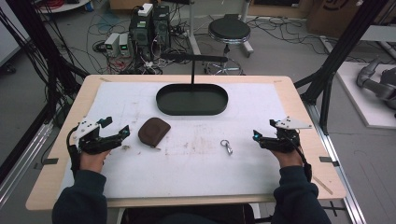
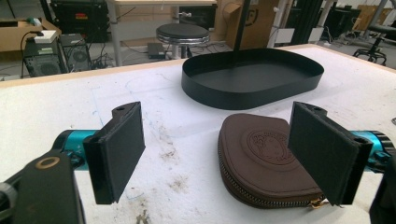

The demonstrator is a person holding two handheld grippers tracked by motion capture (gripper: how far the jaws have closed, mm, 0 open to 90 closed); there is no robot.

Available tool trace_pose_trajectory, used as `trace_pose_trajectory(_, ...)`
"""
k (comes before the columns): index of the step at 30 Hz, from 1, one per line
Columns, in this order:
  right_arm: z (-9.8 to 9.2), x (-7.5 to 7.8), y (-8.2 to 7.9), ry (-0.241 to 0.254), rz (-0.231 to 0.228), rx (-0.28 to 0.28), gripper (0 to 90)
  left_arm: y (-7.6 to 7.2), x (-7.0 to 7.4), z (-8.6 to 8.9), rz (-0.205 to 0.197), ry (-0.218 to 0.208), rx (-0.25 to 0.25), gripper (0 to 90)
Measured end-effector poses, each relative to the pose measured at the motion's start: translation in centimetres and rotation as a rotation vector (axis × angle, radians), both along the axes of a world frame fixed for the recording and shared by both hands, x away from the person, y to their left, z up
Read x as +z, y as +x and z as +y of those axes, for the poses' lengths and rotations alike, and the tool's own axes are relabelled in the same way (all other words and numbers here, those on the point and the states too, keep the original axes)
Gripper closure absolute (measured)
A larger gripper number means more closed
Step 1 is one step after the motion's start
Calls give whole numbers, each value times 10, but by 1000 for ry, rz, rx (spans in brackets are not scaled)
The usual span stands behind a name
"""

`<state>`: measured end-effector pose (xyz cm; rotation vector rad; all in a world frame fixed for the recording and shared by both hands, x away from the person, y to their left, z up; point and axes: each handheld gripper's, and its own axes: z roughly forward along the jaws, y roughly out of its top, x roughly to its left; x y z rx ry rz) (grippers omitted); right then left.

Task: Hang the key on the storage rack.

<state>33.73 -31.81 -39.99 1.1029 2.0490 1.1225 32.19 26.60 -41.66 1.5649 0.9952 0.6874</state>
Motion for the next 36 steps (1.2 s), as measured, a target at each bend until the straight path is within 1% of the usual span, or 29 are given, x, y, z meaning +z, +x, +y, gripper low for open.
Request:
trace_pose_trajectory(6, -1, -1, 0, 8, 4, 0, 200, 3, -2, -1, 8, -3, 1, 192)
trace_pose_trajectory(9, -1, -2, 1, 28, 12, 13, 201, 4, -3, -1, 14, -1, 1, 193)
trace_pose_trajectory(12, 0, -3, 0, 24, 17, 18, 201, 4, -3, -1, 12, -2, 5, 193)
trace_pose_trajectory(15, 2, -3, 0, 17, 10, 24, 201, 3, -2, -2, 9, 0, 6, 193)
trace_pose_trajectory(19, 2, -2, -2, 20, 17, 26, 204, 3, -1, -2, 8, 3, 3, 195)
trace_pose_trajectory(23, 5, -1, -3, 21, 12, 27, 206, 3, -1, -3, 6, 7, -4, 196)
trace_pose_trajectory(24, 6, 0, -3, 21, 14, 31, 214, 3, -1, -2, 5, 10, -6, 197)
trace_pose_trajectory(26, 9, 0, -3, 28, 33, 42, 286, 2, 0, -2, 6, 13, -9, 197)
trace_pose_trajectory(27, 12, 0, -3, 37, 47, 48, 287, 2, 0, -3, 4, 11, -8, 197)
trace_pose_trajectory(28, 15, -1, -4, 44, 59, 59, 291, 1, 0, -3, 6, 9, -11, 197)
trace_pose_trajectory(29, 19, -1, -5, 43, 62, 70, 315, 0, 0, -4, 6, 10, -13, 198)
trace_pose_trajectory(30, 23, 0, -6, 41, 67, 90, 353, 0, 0, -4, 6, 10, -13, 199)
trace_pose_trajectory(31, 27, -1, -7, 42, 73, 111, 372, 0, 0, -6, 4, 11, -21, 200)
trace_pose_trajectory(33, 36, -2, -7, 27, 96, 130, 387, 0, 0, -7, 6, 16, -24, 200)
trace_pose_trajectory(34, 41, -3, -6, 23, 114, 137, 414, 2, -1, -8, 10, 22, -29, 200)
trace_pose_trajectory(35, 46, -5, -5, 20, 130, 155, 434, 2, -1, -8, 10, 22, -29, 200)
trace_pose_trajectory(36, 50, -6, -4, 5, 138, 174, 457, 3, -2, -8, 15, 25, -28, 200)
